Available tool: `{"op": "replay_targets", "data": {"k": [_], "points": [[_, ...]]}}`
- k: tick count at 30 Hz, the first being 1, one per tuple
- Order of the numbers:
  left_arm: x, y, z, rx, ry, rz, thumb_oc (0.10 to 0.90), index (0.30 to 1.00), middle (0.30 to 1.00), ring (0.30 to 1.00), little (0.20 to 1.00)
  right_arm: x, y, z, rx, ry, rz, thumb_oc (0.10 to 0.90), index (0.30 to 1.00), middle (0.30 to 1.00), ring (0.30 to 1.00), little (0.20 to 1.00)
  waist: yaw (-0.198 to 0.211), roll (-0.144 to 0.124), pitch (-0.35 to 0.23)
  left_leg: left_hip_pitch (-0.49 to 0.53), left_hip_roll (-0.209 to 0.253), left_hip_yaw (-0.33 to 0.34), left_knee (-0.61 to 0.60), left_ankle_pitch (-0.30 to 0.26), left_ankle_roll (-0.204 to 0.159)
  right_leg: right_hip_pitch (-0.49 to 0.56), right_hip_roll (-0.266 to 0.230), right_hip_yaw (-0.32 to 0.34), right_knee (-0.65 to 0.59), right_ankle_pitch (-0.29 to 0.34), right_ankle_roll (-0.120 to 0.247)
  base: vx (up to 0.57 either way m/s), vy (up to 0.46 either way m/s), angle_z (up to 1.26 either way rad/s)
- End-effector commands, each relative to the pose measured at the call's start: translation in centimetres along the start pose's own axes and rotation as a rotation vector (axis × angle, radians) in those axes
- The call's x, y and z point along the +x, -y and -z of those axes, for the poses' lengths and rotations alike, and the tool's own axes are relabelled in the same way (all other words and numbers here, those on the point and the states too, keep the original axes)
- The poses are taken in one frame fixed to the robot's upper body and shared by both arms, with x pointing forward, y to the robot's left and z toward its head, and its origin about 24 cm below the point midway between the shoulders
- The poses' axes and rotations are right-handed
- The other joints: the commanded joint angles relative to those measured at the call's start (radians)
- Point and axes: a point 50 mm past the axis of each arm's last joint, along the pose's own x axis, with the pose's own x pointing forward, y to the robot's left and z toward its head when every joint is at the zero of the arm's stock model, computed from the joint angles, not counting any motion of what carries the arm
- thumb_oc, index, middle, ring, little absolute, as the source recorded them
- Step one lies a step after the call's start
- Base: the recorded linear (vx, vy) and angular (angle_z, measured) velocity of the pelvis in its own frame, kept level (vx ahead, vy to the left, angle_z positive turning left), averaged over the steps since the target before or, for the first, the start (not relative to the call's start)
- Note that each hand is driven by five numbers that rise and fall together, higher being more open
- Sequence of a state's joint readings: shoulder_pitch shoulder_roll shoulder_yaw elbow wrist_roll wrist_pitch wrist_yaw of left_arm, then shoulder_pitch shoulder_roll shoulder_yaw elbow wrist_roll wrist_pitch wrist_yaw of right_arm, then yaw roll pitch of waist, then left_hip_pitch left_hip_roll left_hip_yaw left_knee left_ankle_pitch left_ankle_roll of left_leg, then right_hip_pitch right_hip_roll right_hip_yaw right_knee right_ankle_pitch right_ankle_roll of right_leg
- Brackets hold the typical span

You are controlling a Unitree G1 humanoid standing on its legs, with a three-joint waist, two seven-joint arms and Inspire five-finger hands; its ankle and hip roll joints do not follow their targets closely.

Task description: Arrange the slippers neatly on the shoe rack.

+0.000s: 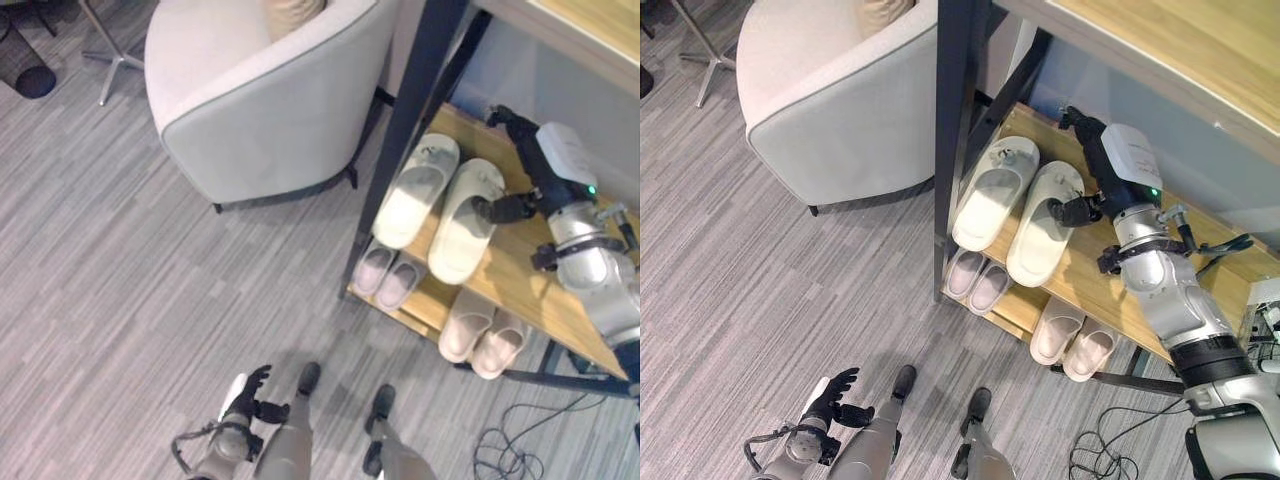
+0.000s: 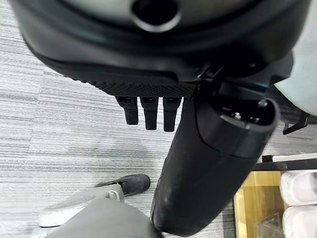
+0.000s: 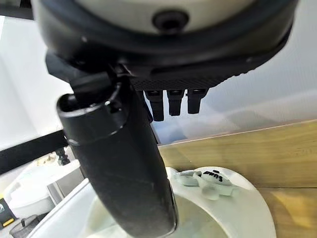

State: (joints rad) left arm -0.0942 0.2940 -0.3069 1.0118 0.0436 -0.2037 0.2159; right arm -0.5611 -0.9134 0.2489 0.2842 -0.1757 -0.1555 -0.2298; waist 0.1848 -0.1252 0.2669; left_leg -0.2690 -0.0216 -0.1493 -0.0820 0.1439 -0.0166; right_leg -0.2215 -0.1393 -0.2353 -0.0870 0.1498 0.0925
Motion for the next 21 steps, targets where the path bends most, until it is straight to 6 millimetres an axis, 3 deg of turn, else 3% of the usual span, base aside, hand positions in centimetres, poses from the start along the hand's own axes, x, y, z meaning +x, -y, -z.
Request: {"op": "replay_targets", "data": {"k": [1, 11, 16, 17, 21], "points": [[-0.5, 0.8, 1.1, -0.043, -0.036, 0.033, 0.800, 0.900, 0.900, 0.900, 0.900, 0.6, 3.9, -1.2, 0.127, 0.081, 0.146, 0.800, 0.900, 0.900, 0.900, 0.900, -0.014, 0.001, -0.075, 0.035, 0.004, -0.005, -0.005, -0.101, -0.021, 0.114, -0.016, 0.012, 0.000, -0.122, 0.069, 0.01, -0.007, -0.04], [-1.3, 1.7, 3.3, -0.058, -0.145, 0.084, 0.800, 0.900, 0.900, 0.900, 0.900, -1.2, 2.0, -0.7, 0.398, 0.063, 0.099, 0.800, 0.900, 0.900, 0.900, 0.900, -0.030, 0.001, -0.092, 0.053, 0.014, 0.005, -0.005, -0.106, -0.020, 0.117, -0.012, 0.021, 0.000, -0.124, 0.067, 0.00, 0.001, -0.01], [-1.3, 1.9, 3.4, -0.048, -0.158, 0.089, 0.800, 0.900, 0.900, 0.900, 0.900, -2.3, 2.1, -0.2, 0.662, 0.051, 0.285, 0.800, 0.900, 0.900, 0.900, 0.900, -0.033, 0.008, -0.092, 0.063, 0.017, 0.009, -0.005, -0.116, -0.020, 0.125, -0.010, 0.024, 0.000, -0.129, 0.066, 0.00, 0.000, 0.00], [-1.3, 2.0, 3.5, -0.050, -0.165, 0.104, 0.800, 0.900, 0.900, 0.900, 0.900, -3.1, 1.4, 1.0, 0.812, -0.010, 0.422, 0.800, 0.900, 0.900, 0.900, 0.900, -0.035, 0.012, -0.100, 0.064, 0.015, 0.007, -0.005, -0.116, -0.017, 0.127, -0.011, 0.022, 0.000, -0.129, 0.066, 0.03, 0.011, 0.01], [-1.4, 2.0, 3.9, -0.060, -0.189, 0.107, 0.800, 0.900, 0.900, 0.900, 0.900, -4.5, -0.6, 2.5, 0.935, -0.127, 0.473, 0.800, 0.900, 0.900, 0.900, 0.900, -0.037, 0.016, -0.112, 0.079, 0.014, 0.008, -0.005, -0.124, -0.015, 0.140, -0.012, 0.022, 0.000, -0.133, 0.064, 0.02, 0.004, 0.00]]}}
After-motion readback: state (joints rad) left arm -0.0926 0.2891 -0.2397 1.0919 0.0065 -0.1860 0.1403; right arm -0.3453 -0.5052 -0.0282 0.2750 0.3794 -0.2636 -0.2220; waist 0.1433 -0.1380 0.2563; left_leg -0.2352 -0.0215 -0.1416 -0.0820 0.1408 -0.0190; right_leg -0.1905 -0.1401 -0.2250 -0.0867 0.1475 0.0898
